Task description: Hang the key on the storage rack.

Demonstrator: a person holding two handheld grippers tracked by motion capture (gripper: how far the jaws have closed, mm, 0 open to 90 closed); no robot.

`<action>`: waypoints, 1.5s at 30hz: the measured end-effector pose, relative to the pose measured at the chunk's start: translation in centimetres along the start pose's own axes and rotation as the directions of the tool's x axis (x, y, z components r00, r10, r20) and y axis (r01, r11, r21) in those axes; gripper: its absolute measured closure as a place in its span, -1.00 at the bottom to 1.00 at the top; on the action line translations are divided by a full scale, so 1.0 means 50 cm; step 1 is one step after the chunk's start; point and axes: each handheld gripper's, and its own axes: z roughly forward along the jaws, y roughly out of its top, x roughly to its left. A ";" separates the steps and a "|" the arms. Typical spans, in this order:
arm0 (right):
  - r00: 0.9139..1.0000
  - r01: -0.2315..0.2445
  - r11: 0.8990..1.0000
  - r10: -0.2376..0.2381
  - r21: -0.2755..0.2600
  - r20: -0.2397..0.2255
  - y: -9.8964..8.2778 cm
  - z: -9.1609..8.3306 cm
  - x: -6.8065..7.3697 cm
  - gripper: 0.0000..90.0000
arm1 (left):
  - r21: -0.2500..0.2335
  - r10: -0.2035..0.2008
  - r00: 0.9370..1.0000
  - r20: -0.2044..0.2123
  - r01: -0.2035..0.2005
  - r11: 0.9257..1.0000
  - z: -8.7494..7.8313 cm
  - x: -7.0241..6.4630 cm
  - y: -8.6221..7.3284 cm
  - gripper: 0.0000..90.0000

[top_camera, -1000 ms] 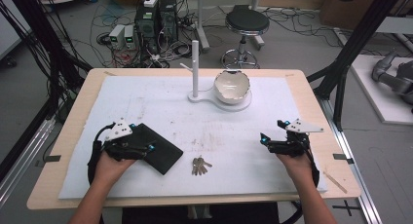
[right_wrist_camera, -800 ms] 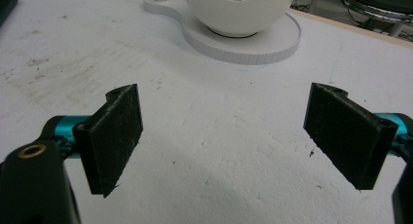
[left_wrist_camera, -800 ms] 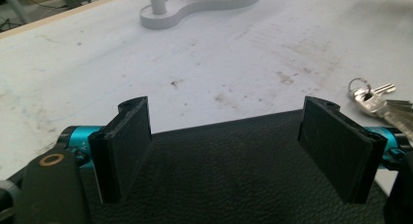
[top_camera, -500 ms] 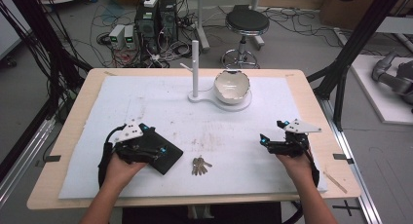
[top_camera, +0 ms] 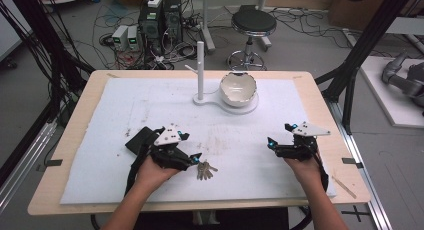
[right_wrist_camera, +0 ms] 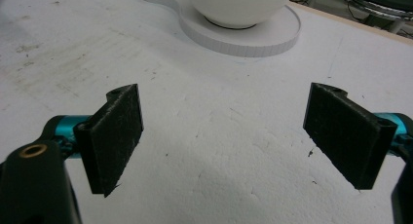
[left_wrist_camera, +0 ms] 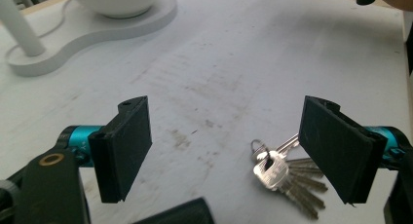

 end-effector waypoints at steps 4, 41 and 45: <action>1.000 -0.005 1.000 0.005 0.003 0.000 0.000 0.000 -0.001 -0.67 | 0.037 0.013 0.999 0.037 -0.014 0.999 0.030 -0.016 0.004 -0.56; 1.000 0.008 1.000 -0.008 0.029 0.005 -0.004 0.005 -0.001 -0.67 | 0.236 -0.102 0.995 0.002 0.098 0.967 0.084 -0.038 -0.009 0.94; 1.000 0.011 0.999 -0.011 0.031 0.003 -0.005 0.007 0.000 -0.67 | 0.209 -0.093 0.996 0.013 0.088 0.974 0.069 -0.038 0.000 0.95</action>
